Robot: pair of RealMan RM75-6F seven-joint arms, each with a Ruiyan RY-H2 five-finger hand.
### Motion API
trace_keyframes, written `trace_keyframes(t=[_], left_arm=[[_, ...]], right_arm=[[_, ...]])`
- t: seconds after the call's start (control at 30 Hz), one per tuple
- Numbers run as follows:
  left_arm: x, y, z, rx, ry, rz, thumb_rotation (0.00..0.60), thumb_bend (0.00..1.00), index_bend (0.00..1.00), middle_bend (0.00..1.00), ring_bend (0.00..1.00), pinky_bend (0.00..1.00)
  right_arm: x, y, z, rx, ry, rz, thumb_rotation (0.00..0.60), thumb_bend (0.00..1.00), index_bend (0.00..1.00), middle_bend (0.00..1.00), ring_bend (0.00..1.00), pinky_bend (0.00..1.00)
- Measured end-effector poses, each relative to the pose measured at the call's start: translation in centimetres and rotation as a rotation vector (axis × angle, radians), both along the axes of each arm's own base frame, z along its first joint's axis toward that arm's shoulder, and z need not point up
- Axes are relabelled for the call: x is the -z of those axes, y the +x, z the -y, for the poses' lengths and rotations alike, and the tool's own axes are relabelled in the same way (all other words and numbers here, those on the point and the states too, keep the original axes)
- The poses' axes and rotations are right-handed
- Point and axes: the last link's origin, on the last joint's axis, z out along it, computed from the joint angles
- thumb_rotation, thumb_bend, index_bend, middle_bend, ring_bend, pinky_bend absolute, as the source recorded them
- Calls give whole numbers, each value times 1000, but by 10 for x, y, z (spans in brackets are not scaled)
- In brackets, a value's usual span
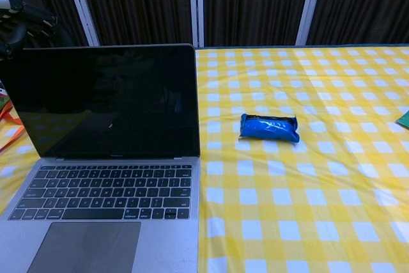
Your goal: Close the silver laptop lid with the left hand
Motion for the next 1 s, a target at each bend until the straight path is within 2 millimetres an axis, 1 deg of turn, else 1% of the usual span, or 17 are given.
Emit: trace_keyframes(t=[0.27, 0.57, 0.73, 1.0], left_arm=[[-4, 0, 13, 31, -17, 7, 600, 1000, 319, 310, 299, 343], [-3, -4, 39, 76, -68, 26, 600, 1000, 332, 313, 301, 344], [0, -9, 54, 98, -100, 35, 600, 1000, 333, 313, 301, 344], [10, -21, 82, 92, -219, 33, 600, 1000, 333, 313, 301, 344]], right_arm=[[0, 0, 0, 2, 2, 1, 600, 0, 0, 0, 0, 0], [0, 1, -1, 1, 0, -1, 600, 0, 0, 0, 0, 0], [1, 1, -1, 1, 2, -2, 600, 0, 0, 0, 0, 0], [1, 2, -1, -3, 0, 1, 600, 0, 0, 0, 0, 0]])
